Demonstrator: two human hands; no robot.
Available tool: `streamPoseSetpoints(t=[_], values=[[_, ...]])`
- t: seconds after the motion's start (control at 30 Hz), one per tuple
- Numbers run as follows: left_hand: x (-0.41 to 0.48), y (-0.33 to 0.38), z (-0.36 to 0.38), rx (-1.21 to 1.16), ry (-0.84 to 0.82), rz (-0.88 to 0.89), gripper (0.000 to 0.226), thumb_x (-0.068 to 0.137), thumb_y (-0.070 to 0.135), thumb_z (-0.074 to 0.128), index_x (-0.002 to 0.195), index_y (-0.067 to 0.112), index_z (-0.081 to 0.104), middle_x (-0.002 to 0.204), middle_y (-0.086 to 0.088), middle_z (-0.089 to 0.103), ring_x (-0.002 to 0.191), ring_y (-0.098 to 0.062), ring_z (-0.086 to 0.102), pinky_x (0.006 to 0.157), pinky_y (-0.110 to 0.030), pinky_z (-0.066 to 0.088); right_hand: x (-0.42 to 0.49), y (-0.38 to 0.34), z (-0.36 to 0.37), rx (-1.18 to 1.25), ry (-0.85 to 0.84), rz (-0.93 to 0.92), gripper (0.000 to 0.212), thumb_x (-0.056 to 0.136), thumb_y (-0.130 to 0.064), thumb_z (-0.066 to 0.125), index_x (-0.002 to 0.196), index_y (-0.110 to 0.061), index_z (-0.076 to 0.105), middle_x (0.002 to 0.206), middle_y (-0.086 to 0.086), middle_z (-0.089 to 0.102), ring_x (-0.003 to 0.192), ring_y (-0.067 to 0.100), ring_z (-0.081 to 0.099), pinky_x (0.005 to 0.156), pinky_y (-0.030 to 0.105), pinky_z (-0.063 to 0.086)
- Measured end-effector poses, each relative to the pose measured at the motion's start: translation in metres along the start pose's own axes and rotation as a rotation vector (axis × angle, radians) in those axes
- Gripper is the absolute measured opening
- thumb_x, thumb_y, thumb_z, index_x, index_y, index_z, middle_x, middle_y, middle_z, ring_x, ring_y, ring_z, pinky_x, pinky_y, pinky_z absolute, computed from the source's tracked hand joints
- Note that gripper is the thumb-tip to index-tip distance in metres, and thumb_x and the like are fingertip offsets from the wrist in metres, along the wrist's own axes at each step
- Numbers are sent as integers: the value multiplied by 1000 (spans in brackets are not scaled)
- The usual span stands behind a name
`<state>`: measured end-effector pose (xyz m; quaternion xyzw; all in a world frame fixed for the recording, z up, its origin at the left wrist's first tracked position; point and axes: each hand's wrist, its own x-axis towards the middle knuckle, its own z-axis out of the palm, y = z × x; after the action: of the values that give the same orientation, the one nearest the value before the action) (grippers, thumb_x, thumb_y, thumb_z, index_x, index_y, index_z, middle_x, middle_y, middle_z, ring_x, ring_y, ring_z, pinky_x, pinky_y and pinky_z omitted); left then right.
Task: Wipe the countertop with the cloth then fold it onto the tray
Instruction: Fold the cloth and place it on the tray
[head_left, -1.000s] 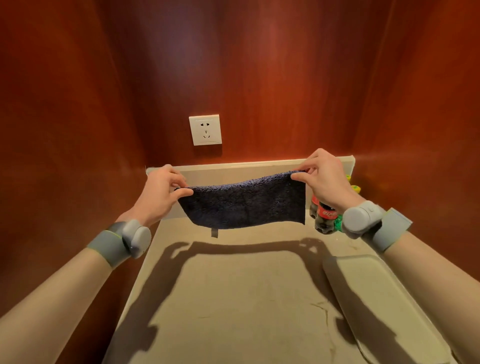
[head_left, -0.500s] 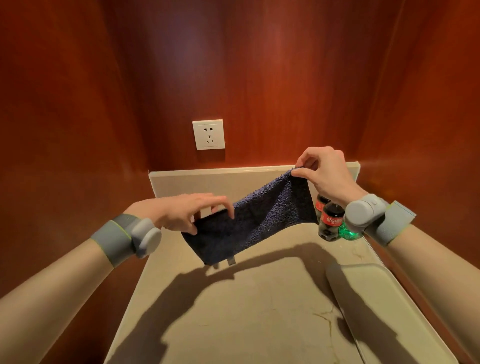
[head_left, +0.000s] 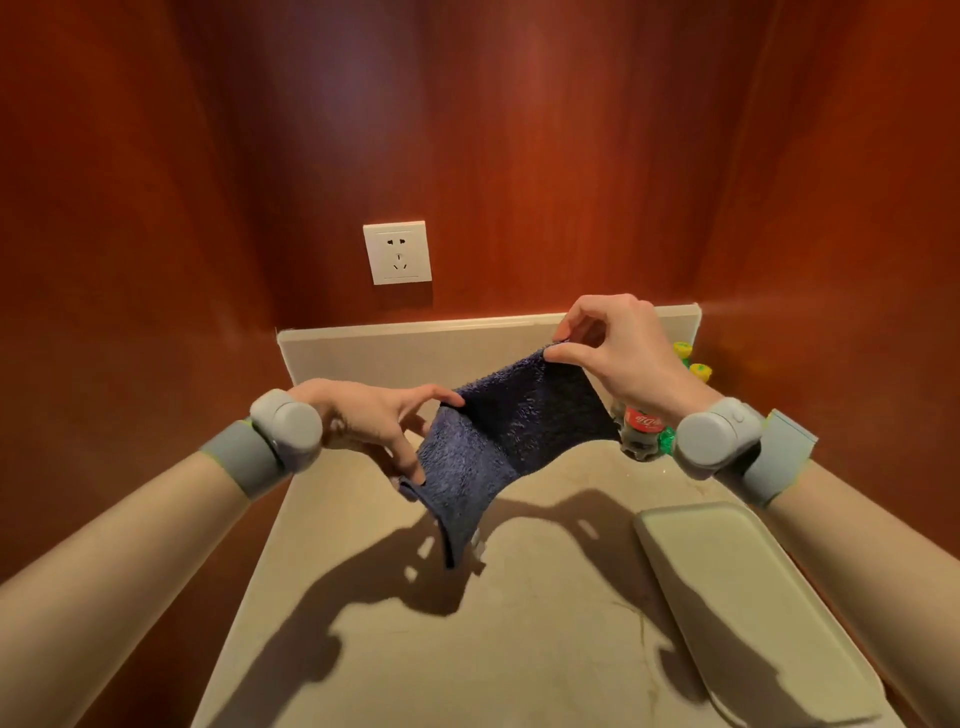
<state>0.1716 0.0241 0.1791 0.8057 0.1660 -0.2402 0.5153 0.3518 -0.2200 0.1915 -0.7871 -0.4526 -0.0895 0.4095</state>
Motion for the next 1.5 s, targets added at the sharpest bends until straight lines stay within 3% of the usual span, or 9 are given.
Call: streamPoseSetpoints(t=[0.23,0.33,0.43,0.7,0.83,1.07,1.27,1.4,1.5], values=[[9,3,19,-315,158,26,82,86,-23,66,151,17,38,120,-30,71,104,-42,74,86,-46,65,-28,-31,33,116,-104,-41,20,77,-26,95,84,-15,80,74,-5,77,70,11,72,63,22,58],[8,4,29,-396,168,52,55,90,-24,57,135,7,53,107,-27,78,91,-36,80,71,-35,67,-41,-40,52,133,-207,-55,23,74,-27,96,87,-16,81,76,-9,76,75,7,73,62,17,58],[6,1,35,-427,186,68,54,90,-22,58,141,-5,51,123,-31,71,91,-32,79,72,-33,67,-52,-46,68,143,-267,-58,25,72,-30,97,87,-18,81,78,-8,78,74,6,74,64,19,61],[-4,-12,49,-601,189,29,29,95,-3,53,124,-3,57,94,-22,75,71,-27,79,61,-32,65,-72,-50,84,200,-351,-35,28,71,-13,97,95,-18,83,83,-8,81,76,0,77,75,17,62],[-2,-19,56,-503,257,45,74,92,1,75,154,13,36,119,-23,73,92,-33,80,71,-38,68,-79,-46,86,259,-378,-14,26,77,-20,93,99,-18,80,82,-7,82,79,1,78,77,20,63],[-1,-14,69,-533,315,112,100,89,-20,66,162,32,22,141,-27,57,103,-41,76,74,-44,67,-89,-15,100,384,-204,442,21,99,-34,70,100,-14,72,97,4,74,90,24,69,87,44,58],[-7,10,77,-593,182,232,97,88,-23,64,154,38,30,127,-28,61,82,-37,80,64,-37,66,-104,10,101,889,-327,1006,63,105,-60,50,136,-6,61,111,11,65,94,26,64,86,39,53],[-1,21,82,-611,99,272,92,87,-22,65,147,40,34,115,-29,75,77,-33,80,62,-33,65,-118,21,96,1391,-315,1019,66,107,-57,45,148,-7,60,145,20,64,137,37,57,123,54,38],[9,22,89,-582,73,274,90,88,-22,64,147,39,34,123,-29,72,85,-37,79,66,-40,67,-124,25,85,1430,-156,1014,52,110,-41,51,148,-6,60,133,13,73,115,27,72,102,39,57]])
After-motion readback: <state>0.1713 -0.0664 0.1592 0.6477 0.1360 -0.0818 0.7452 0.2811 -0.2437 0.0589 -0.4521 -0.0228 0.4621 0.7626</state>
